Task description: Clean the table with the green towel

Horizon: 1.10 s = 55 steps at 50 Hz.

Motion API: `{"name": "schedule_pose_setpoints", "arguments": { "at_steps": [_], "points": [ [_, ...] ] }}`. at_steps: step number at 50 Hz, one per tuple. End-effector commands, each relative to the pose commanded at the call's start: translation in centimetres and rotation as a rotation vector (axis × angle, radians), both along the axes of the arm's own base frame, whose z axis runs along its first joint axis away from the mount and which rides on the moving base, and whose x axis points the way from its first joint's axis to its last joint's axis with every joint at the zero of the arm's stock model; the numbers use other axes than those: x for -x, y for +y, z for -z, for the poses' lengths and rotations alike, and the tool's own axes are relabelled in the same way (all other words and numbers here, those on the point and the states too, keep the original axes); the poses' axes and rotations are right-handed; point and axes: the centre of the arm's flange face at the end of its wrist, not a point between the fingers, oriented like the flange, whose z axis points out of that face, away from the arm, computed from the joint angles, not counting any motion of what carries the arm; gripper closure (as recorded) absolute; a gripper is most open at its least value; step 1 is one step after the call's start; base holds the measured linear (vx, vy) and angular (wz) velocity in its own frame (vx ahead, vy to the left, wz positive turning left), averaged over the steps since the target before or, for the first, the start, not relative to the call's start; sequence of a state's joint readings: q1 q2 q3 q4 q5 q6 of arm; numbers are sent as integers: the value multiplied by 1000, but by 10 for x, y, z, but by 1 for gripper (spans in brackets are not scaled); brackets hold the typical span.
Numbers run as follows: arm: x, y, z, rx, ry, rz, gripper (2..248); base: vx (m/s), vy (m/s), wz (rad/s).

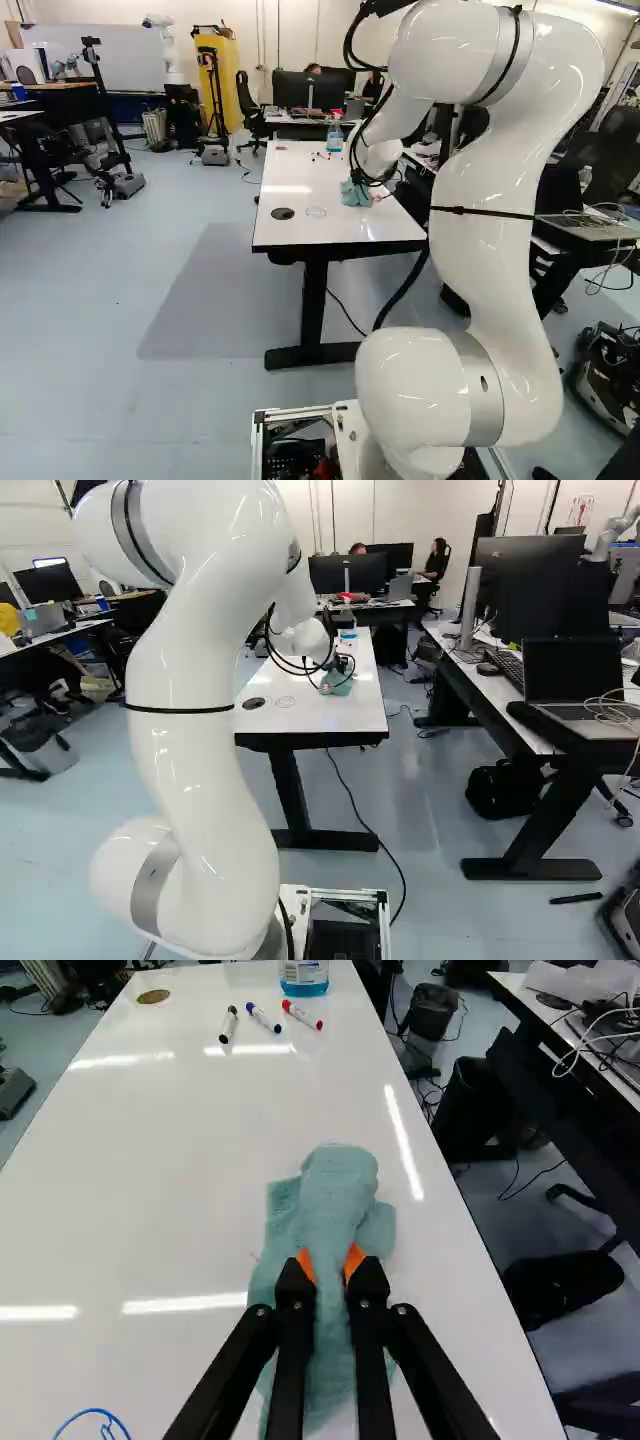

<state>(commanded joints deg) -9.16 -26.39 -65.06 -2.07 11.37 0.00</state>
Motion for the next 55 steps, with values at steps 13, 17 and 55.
{"name": "schedule_pose_setpoints", "arguments": {
  "at_steps": [13, 17, 55],
  "points": [
    [2, 0, 3, -5, 38, 1, 203, 0, 0, 0],
    [3, 0, 3, -7, 50, 1, 203, 0, 0, 0],
    [8, 1, 9, -17, 132, 3, 203, 0, 0, 0]
  ]
}}
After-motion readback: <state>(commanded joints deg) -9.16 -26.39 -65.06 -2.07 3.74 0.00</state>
